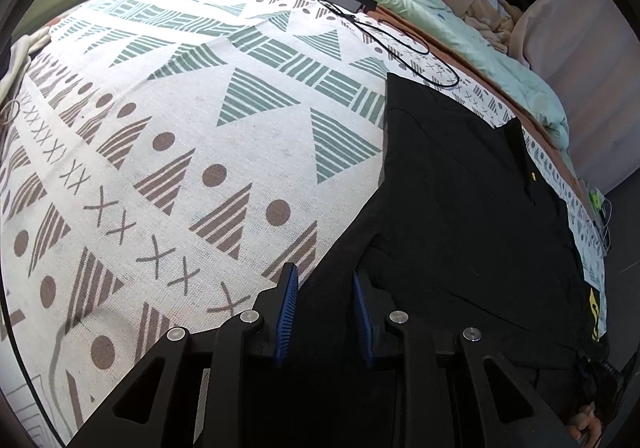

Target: Fold large clothes

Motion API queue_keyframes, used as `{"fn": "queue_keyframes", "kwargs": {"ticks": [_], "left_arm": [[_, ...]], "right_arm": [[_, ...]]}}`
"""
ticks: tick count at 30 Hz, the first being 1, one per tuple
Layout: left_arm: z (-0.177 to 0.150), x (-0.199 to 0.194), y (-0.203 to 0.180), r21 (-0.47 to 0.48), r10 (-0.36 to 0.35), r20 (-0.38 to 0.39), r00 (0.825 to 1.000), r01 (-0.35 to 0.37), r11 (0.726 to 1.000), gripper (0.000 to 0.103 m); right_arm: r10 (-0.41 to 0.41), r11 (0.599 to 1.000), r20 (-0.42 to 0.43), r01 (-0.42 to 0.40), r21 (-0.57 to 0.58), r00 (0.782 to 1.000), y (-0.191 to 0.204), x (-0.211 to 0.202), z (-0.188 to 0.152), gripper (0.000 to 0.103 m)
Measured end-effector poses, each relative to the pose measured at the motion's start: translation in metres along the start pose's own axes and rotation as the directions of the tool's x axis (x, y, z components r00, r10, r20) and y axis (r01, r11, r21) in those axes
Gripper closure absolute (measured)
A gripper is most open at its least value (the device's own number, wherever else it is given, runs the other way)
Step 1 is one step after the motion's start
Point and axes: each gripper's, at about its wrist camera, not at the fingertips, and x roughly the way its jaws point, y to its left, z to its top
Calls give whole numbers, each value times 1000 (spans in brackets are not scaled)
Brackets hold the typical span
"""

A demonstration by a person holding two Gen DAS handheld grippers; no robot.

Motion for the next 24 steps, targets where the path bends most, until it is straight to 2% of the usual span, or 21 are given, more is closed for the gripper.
{"fn": "queue_keyframes", "kwargs": {"ticks": [3, 9, 14, 15, 16, 17, 18, 19, 21, 24], "left_arm": [[1, -1, 3, -16, -7, 2, 1000, 7, 1000, 75], [4, -4, 5, -46, -21, -8, 1000, 21, 999, 74], [9, -23, -4, -43, -54, 35, 998, 56, 998, 71], [10, -28, -5, -42, -60, 50, 997, 62, 997, 63], [10, -33, -7, -42, -68, 68, 995, 70, 997, 48], [10, -40, -7, -45, -78, 92, 993, 82, 996, 39], [9, -46, -8, -51, -84, 115, 990, 90, 995, 23], [8, -52, -9, -57, -88, 142, 986, 97, 994, 15], [7, -62, -12, -55, -89, 174, 981, 100, 993, 13], [4, -68, -20, -22, -99, 172, 980, 105, 994, 13]], "right_arm": [[10, 1000, -5, -10, -4, 1000, -3, -6, -4, 94], [37, 999, -3, -37, 18, 999, 0, 13, 8, 94], [8, 999, -4, -8, -32, 1000, 15, 19, 12, 92], [2, 999, -7, -2, -42, 1000, 17, 19, 13, 89], [4, 999, -16, -4, -45, 1000, 18, 18, 13, 86], [20, 999, -25, -21, -37, 999, 17, 16, 13, 76], [42, 999, -27, -42, -24, 999, 16, 13, 13, 65], [52, 999, -23, -52, -16, 998, 15, 9, 12, 61], [47, 999, -6, -47, -20, 999, 14, -2, 12, 47], [29, 999, 18, -28, -36, 999, 10, -21, 14, 46]]}}
